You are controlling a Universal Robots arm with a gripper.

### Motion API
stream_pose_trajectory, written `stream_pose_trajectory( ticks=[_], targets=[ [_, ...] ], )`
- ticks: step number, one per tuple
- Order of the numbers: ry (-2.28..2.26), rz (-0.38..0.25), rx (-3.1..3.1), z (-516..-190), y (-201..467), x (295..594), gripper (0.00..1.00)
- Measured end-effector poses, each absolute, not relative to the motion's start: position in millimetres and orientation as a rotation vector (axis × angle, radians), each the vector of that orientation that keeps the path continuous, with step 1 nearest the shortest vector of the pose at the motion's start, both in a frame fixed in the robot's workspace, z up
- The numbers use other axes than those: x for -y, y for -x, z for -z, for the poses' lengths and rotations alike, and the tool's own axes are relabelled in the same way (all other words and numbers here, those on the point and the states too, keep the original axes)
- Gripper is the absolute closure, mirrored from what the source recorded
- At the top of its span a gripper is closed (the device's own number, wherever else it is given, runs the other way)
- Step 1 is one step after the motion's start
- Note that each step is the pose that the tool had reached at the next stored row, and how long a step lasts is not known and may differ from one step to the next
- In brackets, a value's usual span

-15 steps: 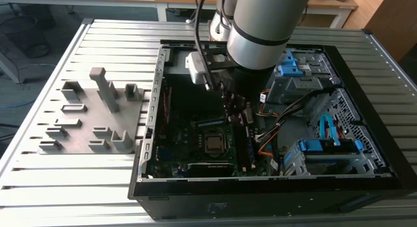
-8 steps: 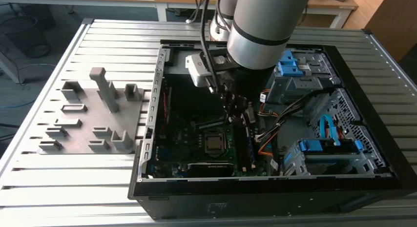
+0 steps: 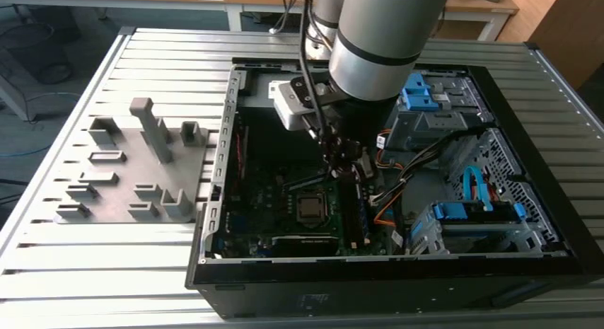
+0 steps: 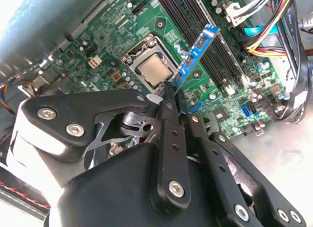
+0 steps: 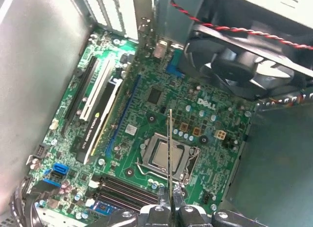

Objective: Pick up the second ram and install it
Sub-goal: 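Insert the second ram into the second slot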

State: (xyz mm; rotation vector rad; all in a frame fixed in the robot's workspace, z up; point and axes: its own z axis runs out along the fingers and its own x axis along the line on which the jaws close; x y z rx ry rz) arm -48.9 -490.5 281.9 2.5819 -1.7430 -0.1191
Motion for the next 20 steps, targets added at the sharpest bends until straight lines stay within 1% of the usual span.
stream_pose_trajectory(
  ticks=[20],
  targets=[
    [-2.738,0.114,1.470,-281.9,48.9,490.5,0.86]
  ],
)
